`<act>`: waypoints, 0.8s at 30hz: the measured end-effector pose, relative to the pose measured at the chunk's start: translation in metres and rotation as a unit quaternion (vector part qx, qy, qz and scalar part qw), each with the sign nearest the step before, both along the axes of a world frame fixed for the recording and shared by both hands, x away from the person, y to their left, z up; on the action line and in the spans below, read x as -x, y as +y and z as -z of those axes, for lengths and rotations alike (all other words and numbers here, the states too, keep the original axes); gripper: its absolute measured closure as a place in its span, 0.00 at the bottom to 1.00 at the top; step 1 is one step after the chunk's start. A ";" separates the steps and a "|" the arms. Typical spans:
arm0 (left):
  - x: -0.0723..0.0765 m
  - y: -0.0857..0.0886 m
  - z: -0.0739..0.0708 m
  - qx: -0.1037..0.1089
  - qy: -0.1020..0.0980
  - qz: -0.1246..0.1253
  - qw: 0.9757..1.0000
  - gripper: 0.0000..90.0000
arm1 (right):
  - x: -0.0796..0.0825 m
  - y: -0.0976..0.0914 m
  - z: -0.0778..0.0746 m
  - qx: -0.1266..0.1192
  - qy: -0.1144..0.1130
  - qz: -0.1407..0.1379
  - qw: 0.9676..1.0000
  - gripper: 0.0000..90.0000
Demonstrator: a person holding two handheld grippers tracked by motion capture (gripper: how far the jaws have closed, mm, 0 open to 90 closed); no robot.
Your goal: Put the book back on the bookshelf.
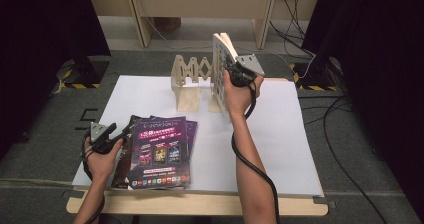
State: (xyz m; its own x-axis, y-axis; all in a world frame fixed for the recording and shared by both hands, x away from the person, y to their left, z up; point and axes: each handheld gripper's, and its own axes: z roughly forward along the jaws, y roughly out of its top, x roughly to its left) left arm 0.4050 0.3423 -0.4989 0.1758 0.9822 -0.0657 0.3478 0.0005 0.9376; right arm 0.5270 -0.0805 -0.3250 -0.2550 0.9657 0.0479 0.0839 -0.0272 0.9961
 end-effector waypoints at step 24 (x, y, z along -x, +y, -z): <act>0.000 0.000 0.000 0.000 0.001 0.000 1.000 0.47 | -0.011 0.005 -0.001 -0.002 -0.001 0.002 1.000 0.83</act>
State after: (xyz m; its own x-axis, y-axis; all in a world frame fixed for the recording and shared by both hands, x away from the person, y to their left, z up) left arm 0.4052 0.3424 -0.4989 0.1757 0.9822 -0.0657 0.3505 -0.0001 0.9366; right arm 0.5376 -0.0754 -0.3235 -0.2508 0.9667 0.0514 0.0824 -0.0316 0.9961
